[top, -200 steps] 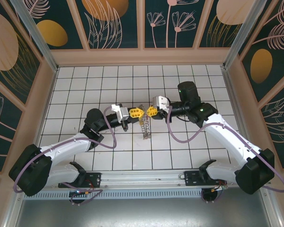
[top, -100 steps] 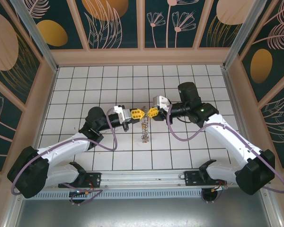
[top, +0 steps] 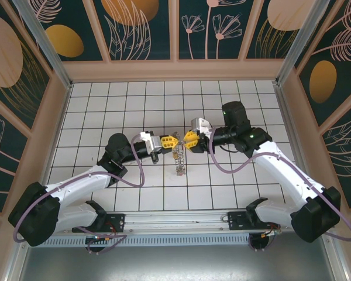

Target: Put the keys on the keyring

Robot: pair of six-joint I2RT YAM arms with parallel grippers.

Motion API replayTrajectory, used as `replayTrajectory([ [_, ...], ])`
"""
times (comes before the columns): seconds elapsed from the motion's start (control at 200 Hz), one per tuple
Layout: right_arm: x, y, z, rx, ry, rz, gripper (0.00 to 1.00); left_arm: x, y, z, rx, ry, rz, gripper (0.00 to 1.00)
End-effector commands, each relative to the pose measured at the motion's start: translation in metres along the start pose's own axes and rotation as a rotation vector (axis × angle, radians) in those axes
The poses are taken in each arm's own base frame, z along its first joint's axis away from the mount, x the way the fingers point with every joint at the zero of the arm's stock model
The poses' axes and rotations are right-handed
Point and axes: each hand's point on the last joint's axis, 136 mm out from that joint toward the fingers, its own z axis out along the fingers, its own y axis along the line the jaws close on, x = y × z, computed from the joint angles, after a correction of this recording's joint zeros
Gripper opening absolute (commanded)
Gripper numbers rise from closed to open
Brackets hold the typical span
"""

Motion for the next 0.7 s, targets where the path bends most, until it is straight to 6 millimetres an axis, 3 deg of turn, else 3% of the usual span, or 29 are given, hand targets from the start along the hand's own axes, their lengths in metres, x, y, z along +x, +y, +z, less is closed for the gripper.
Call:
replayTrajectory([
  [0.0,-0.0072,0.0095,-0.0075,-0.025,-0.026,-0.032,0.26,-0.0218,0.0029,0.0000,-0.006,-0.072,0.035,0.00],
  [0.34,-0.0002,0.0059,-0.0072,-0.033,-0.042,-0.006,0.32,-0.0257,0.0024,0.0021,0.008,-0.081,0.036,0.00],
  [0.696,-0.0023,0.0028,-0.0038,-0.051,-0.065,-0.023,0.33,-0.0281,0.0027,0.0032,0.014,-0.090,0.031,0.00],
])
